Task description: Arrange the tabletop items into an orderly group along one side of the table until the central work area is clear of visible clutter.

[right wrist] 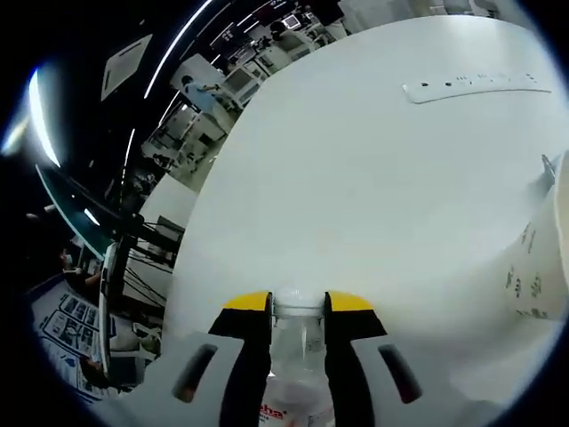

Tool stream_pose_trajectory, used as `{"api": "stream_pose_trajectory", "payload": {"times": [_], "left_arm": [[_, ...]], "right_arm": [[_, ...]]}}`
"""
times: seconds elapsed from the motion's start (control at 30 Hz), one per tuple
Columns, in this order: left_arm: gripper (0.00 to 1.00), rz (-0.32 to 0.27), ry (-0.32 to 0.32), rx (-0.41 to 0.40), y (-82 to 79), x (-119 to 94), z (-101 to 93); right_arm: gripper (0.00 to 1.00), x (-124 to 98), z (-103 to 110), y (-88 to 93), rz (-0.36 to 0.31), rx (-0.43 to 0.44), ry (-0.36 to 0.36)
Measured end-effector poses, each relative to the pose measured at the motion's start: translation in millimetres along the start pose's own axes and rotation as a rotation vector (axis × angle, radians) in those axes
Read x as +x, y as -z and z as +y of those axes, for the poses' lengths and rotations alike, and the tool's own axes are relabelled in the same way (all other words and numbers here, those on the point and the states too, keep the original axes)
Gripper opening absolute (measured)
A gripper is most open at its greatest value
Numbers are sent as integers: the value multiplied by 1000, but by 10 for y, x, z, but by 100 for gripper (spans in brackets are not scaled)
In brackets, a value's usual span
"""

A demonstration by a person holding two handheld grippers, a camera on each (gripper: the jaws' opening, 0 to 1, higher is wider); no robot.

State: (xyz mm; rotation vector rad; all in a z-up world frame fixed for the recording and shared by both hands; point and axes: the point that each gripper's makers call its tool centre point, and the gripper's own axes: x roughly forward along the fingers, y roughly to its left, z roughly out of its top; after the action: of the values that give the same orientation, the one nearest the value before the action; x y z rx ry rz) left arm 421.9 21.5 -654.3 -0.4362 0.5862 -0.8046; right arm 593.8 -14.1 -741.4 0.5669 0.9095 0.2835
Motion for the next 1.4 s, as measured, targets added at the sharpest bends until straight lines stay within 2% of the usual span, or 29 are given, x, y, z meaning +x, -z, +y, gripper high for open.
{"api": "stream_pose_trajectory", "payload": {"times": [0.6, 0.83, 1.07, 1.4], "left_arm": [[68, 16, 28, 61, -167, 227, 123], [67, 38, 40, 87, -239, 432, 296], [68, 55, 97, 105, -261, 650, 384], [67, 122, 207, 131, -111, 875, 343]], "right_arm": [[20, -234, 102, -51, -51, -111, -29], [20, -348, 201, -72, -76, -183, -46], [20, -475, 301, -99, -100, -247, -70], [20, -666, 425, -80, -128, -314, -104]]}}
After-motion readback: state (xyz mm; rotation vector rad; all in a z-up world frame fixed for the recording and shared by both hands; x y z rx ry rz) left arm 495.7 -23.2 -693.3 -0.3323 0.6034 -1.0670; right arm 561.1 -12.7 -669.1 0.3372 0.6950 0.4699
